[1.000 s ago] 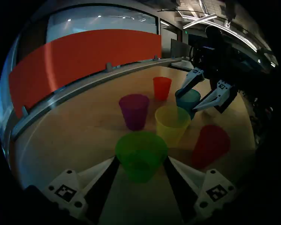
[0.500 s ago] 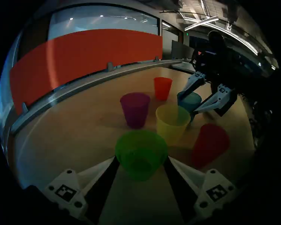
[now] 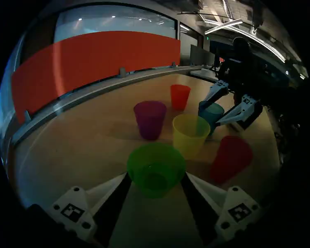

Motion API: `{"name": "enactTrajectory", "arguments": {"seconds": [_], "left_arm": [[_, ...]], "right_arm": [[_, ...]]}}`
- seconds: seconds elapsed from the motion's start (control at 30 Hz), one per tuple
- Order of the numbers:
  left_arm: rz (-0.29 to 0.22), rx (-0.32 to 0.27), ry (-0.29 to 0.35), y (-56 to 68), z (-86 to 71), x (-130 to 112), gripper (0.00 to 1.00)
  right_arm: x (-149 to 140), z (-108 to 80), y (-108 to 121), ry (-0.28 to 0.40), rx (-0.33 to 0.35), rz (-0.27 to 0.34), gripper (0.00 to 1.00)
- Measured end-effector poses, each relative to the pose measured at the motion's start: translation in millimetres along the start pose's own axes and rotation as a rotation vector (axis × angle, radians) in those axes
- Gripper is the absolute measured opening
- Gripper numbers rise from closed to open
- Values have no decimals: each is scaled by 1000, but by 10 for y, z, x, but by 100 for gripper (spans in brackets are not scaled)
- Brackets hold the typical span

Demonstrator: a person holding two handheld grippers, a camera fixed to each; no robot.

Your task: Pour water

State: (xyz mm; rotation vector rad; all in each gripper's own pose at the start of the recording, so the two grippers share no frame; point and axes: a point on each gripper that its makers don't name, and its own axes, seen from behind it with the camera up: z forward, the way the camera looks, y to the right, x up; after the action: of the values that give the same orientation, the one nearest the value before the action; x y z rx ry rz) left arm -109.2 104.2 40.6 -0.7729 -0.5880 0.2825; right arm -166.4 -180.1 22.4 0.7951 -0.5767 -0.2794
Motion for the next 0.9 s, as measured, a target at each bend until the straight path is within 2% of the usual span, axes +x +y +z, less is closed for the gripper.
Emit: {"name": "enactTrajectory", "arguments": {"seconds": [0.13, 0.47, 0.9], "left_arm": [[0, 7, -1, -13, 1, -12, 84], [7, 15, -8, -12, 5, -33, 84], [10, 18, -60, -11, -9, -196, 84]], "right_arm": [[-18, -2, -2, -5, -2, -2, 100], [-47, -8, 8, -7, -12, -3, 100], [-105, -21, -4, -15, -16, -4, 100]]}}
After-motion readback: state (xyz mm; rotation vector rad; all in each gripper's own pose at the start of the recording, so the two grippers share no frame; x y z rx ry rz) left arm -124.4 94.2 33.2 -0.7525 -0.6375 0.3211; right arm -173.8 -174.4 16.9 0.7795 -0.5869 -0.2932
